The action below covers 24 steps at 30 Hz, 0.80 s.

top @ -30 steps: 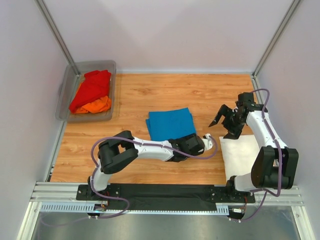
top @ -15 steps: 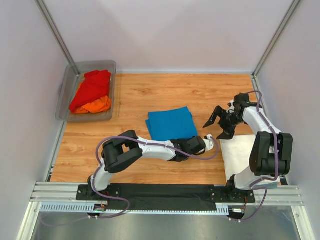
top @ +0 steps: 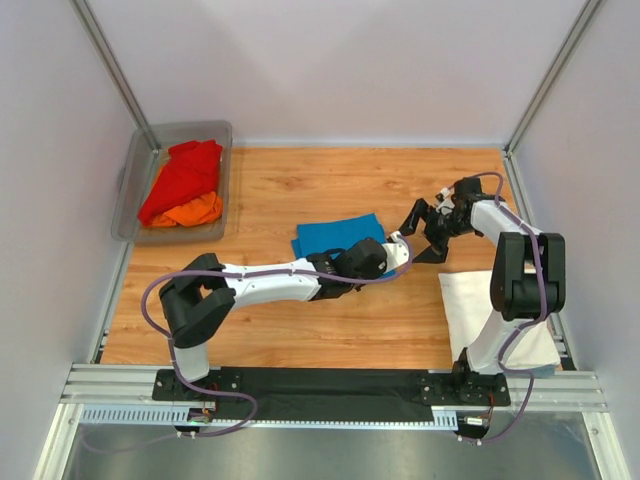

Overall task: Fold and stack the t-shirts
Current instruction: Fold the tshirt, then neatly place the folded tshirt to the corner

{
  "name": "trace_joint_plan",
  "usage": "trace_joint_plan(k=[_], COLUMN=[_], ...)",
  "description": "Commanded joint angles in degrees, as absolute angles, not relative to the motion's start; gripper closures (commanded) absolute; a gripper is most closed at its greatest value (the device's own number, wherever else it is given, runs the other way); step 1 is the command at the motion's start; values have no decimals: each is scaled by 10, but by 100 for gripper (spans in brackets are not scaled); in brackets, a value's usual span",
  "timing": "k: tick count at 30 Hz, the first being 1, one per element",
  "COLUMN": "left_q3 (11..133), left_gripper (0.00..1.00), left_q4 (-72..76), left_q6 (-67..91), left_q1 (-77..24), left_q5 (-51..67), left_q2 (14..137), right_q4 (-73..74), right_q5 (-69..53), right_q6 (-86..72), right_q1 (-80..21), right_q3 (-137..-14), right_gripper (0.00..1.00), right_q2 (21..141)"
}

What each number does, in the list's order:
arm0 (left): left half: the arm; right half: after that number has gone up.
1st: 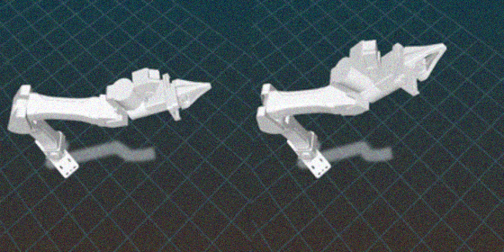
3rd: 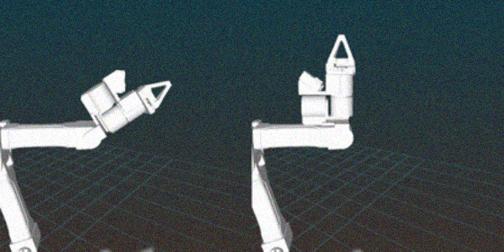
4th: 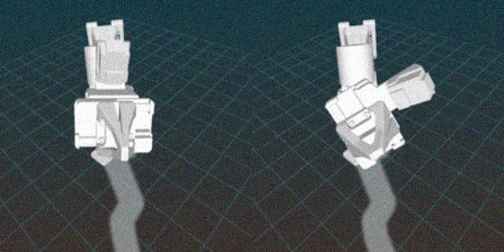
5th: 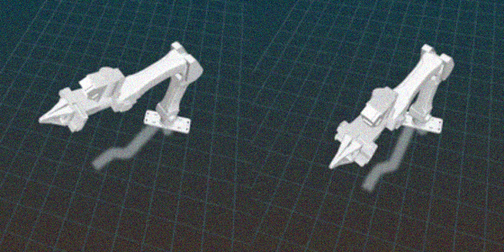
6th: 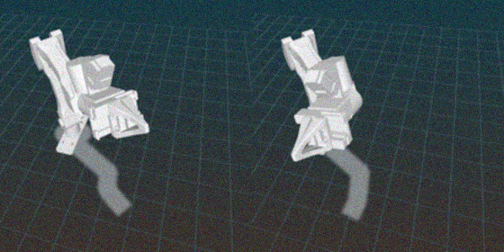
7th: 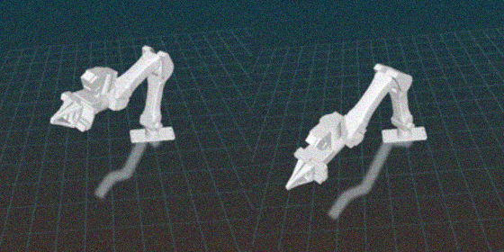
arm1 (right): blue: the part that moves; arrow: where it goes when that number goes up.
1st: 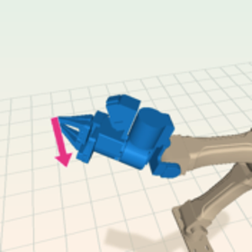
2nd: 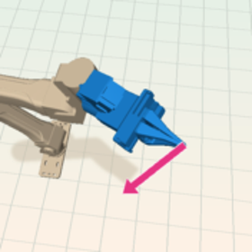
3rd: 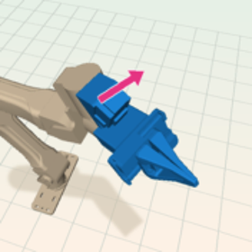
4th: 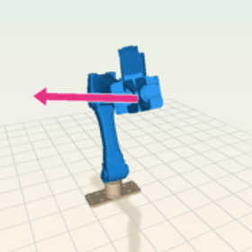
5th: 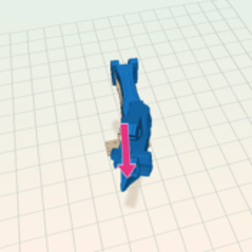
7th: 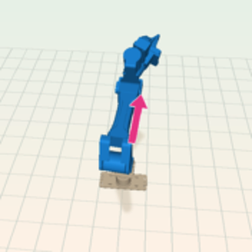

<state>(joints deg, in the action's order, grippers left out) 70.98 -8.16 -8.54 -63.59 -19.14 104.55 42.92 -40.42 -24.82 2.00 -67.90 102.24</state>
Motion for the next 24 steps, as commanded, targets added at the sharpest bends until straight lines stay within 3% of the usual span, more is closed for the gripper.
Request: trace_joint_plan(k=[1, 5, 6, 18, 24], left_q3=[727, 743, 749, 816, 837], left_gripper=[69, 43, 22, 24, 32], left_q4=[-107, -103, -103, -75, -69], left_q6=[-51, -45, -46, -111, -141], left_q1=[-642, -651, -653, -665, -664], left_q5=[-121, -113, -109, -143, -170], left_q2=[1023, 1041, 1054, 1179, 1221], right_q4=[428, 431, 438, 458, 453], right_q5=[-422, -416, -415, -405, -402], right_q6=[-251, -263, -262, -253, -255], right_q1=[22, 46, 53, 119, 120], right_q3=[-703, -686, -683, -643, -614], right_gripper=[0, 0, 0, 0, 0], right_q2=[1024, 1006, 1003, 916, 901])
